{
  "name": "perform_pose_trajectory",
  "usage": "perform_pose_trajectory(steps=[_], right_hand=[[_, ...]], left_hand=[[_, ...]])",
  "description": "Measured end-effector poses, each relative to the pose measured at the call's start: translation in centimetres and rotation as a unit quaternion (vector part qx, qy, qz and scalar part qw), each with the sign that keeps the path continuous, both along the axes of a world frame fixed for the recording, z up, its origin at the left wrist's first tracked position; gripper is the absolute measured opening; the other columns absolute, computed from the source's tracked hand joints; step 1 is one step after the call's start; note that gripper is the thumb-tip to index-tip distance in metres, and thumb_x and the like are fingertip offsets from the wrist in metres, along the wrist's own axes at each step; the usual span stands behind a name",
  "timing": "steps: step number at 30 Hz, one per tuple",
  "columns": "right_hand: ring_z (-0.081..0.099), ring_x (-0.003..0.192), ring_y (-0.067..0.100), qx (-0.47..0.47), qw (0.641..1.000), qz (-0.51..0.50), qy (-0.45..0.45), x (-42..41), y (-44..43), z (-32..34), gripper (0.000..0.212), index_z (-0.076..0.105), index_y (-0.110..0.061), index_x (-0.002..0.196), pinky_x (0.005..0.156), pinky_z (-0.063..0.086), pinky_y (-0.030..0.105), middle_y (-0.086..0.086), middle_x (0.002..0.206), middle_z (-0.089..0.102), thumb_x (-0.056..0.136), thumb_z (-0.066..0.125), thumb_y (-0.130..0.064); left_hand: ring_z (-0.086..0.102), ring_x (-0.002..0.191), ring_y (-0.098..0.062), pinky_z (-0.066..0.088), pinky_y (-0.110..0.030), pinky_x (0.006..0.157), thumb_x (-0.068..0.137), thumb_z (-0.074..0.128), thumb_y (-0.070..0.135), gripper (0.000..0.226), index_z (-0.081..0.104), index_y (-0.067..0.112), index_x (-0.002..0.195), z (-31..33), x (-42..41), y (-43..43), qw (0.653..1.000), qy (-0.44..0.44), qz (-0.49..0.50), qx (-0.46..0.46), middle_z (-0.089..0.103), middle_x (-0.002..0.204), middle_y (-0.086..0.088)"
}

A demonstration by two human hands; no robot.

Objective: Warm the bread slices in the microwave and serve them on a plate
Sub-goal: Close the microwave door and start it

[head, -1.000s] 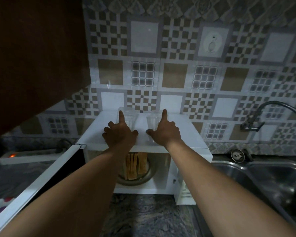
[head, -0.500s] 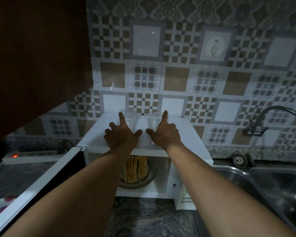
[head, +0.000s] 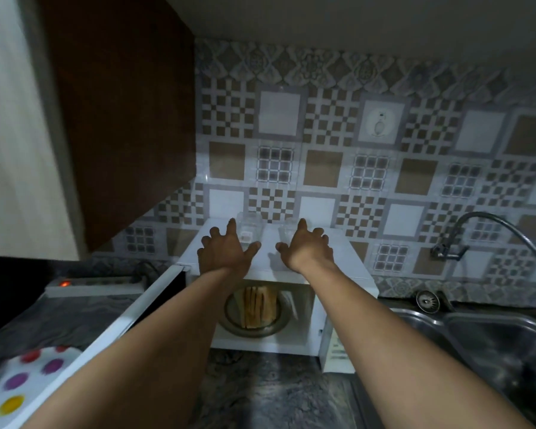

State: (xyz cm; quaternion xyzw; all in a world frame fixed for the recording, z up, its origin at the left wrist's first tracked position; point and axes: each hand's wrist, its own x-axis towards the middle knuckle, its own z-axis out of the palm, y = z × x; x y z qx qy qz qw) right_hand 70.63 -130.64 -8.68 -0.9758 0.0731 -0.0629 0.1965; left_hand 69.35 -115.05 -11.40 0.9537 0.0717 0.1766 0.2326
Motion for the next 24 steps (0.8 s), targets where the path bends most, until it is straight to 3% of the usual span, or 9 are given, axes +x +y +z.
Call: perform_pose_trajectory(steps=[10,13,16,24], right_hand=[[0.032,0.138,0.040,0.007,0.999,0.001,-0.040,-10.9,8.2,-0.1,0.066,0.033,-0.016,0.147,0.111,0.034,0.054,0.023,0.149,0.034,0.094,0.057,-0.047],[0.035,0.135,0.039,0.014,0.999,-0.002,-0.033,-14.1,11.1,-0.9,0.063,0.034,-0.017,0.147,0.109,0.037,0.052,0.020,0.146,0.037,0.095,0.054,-0.048],[0.036,0.134,0.039,0.025,1.000,-0.007,-0.012,-16.4,14.4,-2.5,0.070,0.031,-0.016,0.150,0.108,0.039,0.050,0.021,0.146,0.037,0.094,0.054,-0.051],[0.044,0.130,0.038,0.059,0.998,-0.004,-0.010,-21.5,21.2,-5.8,0.049,0.049,-0.011,0.136,0.106,0.040,0.047,0.020,0.140,0.049,0.097,0.048,-0.041]], left_hand=[[0.037,0.136,-0.034,0.037,-0.048,0.108,0.096,0.037,0.060,0.064,0.032,0.023,0.148,-1.2,-7.9,9.5,0.993,0.095,-0.060,0.019,0.033,0.153,-0.013],[0.045,0.131,-0.033,0.039,-0.042,0.107,0.102,0.033,0.041,0.047,0.046,0.014,0.139,-1.1,-10.0,12.7,0.988,0.107,-0.097,0.043,0.044,0.146,-0.015],[0.055,0.117,-0.033,0.043,-0.032,0.093,0.099,0.038,0.022,0.034,0.060,0.009,0.121,-1.5,-11.7,15.4,0.980,0.144,-0.127,0.044,0.058,0.132,-0.016],[0.057,0.115,-0.034,0.044,-0.038,0.097,0.104,0.033,0.030,0.042,0.061,0.005,0.123,-2.6,-12.5,19.1,0.971,0.150,-0.182,0.031,0.062,0.125,-0.017]])
